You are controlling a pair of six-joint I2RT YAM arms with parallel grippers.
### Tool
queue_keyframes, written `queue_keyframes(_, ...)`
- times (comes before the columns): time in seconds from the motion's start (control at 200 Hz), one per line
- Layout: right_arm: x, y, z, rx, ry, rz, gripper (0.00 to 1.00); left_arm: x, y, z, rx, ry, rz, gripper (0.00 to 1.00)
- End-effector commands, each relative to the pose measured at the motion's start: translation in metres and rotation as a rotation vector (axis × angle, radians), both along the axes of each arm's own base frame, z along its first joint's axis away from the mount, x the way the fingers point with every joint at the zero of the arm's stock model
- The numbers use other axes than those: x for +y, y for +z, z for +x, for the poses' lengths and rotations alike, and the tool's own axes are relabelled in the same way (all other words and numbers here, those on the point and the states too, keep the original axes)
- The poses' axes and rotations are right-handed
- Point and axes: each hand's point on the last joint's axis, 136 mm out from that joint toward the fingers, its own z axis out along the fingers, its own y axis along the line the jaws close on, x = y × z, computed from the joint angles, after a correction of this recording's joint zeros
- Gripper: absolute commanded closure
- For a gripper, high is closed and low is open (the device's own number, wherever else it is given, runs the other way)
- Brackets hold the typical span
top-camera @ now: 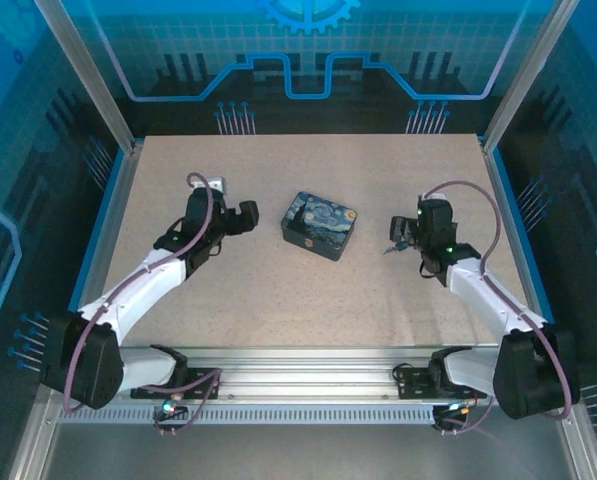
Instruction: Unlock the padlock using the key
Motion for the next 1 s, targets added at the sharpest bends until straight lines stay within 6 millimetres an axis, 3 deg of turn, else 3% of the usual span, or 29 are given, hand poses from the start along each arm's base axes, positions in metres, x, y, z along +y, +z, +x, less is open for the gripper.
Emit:
queue_keyframes(0.0,-0.025,0.013,0.020,-0.136,-0.085,-0.189,0.00,0.046,0.002,0.020,-0.146,0.102,0.193,0.01)
queue_keyframes(0.16,-0.025,-0.006,0.034,-0.195,-0.058,-0.239,0.00,0.081,-0.037,0.034,-0.090,0.195,0.242,0.01)
queue_keyframes(0.325,-0.020,-0.016,0.040,-0.239,-0.008,-0.238,0.00,0.096,-0.031,0.038,-0.133,0.209,0.251,0.01)
queue_keyframes(0.43,-0.014,-0.023,0.046,-0.227,0.025,-0.232,0.00,0.103,-0.046,0.029,-0.024,0.193,0.271,0.01)
queue_keyframes(0.595,-0.014,-0.033,0.052,-0.214,0.045,-0.182,0.00,0.115,-0.062,0.017,-0.060,0.241,0.242,0.01)
queue_keyframes(0.665,-0.012,-0.033,0.051,-0.228,0.080,-0.151,0.00,0.107,-0.060,0.020,-0.140,0.184,0.248,0.01)
queue_keyframes(0.835,0.005,-0.042,0.044,-0.311,0.218,-0.100,0.00,0.099,-0.084,0.009,-0.210,0.142,0.224,0.01)
queue_keyframes(0.881,0.009,-0.043,0.046,-0.278,0.244,-0.084,0.00,0.098,-0.079,0.010,-0.287,0.140,0.241,0.01)
queue_keyframes(0.991,0.006,-0.043,0.046,-0.277,0.230,-0.085,0.00,0.099,-0.082,0.012,-0.248,0.147,0.239,0.01)
